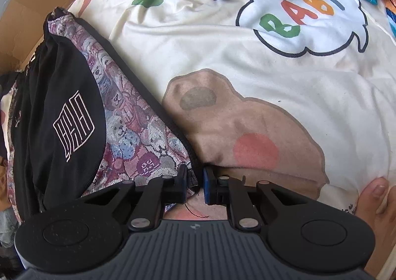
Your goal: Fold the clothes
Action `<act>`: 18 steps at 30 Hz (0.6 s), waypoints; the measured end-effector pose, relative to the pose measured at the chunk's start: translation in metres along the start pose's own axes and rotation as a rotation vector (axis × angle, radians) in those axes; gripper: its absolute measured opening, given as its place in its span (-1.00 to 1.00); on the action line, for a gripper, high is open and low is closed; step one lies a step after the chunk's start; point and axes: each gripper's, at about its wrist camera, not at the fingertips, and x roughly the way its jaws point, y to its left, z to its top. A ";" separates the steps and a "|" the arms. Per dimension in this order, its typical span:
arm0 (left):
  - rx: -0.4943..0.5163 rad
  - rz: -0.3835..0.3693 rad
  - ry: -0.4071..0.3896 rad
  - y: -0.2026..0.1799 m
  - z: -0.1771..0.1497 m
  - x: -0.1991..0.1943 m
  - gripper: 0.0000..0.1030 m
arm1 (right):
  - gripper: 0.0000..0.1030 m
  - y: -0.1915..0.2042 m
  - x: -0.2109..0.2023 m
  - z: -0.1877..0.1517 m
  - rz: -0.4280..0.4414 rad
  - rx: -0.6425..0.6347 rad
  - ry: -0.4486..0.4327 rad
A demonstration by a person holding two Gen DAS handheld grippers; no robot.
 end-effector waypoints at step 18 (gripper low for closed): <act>-0.072 0.001 -0.065 -0.037 -0.015 -0.021 -0.95 | -0.82 0.009 -0.009 0.002 -0.042 -0.025 0.017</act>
